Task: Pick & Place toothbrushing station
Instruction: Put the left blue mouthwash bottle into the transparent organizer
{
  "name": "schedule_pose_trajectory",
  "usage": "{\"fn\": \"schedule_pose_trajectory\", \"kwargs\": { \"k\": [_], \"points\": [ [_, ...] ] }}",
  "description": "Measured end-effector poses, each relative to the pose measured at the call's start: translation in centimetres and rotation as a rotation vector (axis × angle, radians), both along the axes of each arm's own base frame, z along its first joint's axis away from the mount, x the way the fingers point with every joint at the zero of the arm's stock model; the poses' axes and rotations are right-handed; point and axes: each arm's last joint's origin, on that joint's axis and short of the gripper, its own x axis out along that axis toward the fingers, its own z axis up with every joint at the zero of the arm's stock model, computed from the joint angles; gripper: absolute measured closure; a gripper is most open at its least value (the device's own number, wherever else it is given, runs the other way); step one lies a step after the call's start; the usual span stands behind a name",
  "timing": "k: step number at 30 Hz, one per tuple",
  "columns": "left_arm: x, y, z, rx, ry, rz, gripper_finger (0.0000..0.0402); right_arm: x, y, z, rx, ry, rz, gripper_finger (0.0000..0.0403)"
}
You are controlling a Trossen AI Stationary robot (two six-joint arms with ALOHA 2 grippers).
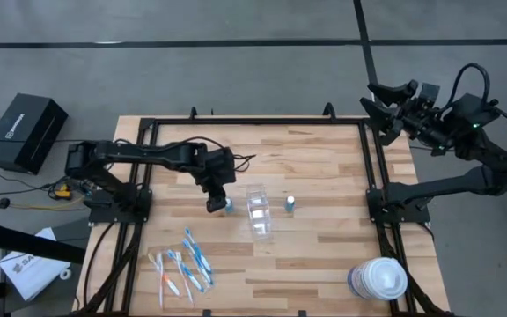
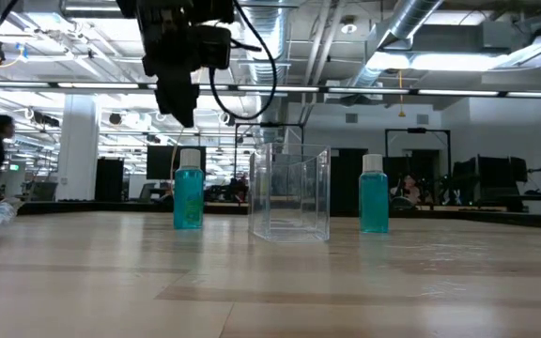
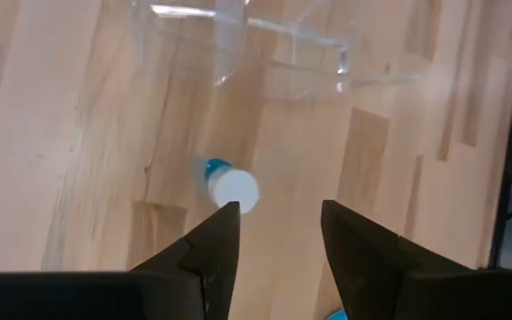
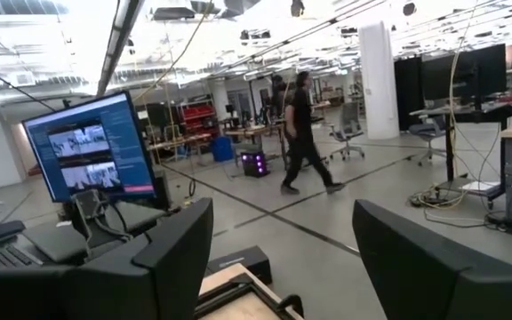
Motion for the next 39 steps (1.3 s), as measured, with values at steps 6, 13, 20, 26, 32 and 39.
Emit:
{"fn": "schedule_pose_trajectory", "kwargs": {
  "k": [6,13,20,26,32,39],
  "points": [
    [0.4,0.1,-0.8,0.022,0.03,0.01,0.0247,0.0,0.1,0.0,-0.006,0.0,0.029,0.0143],
    [0.5,0.1,-1.0,0.018,0.041,0.023,0.0247,0.1,0.1,0.0,-0.011,0.004,0.046,0.0143],
    [0.7,0.2,-1.6,0.016,0.078,0.061,0.0247,0.1,0.1,0.0,-0.021,0.01,0.048,0.0143],
    [1.3,0.3,-2.9,0.007,0.12,0.069,0.0247,0.1,0.1,0.0,-0.021,0.009,0.048,0.0143],
    [1.5,0.3,-2.9,0.007,0.104,0.069,0.0247,0.1,0.1,0.0,-0.02,0.01,0.048,0.0143],
    [1.5,0.3,-2.9,-0.002,0.106,0.09,0.0247,0.1,0.1,0.0,-0.021,0.01,0.048,0.0143]
  ]
}}
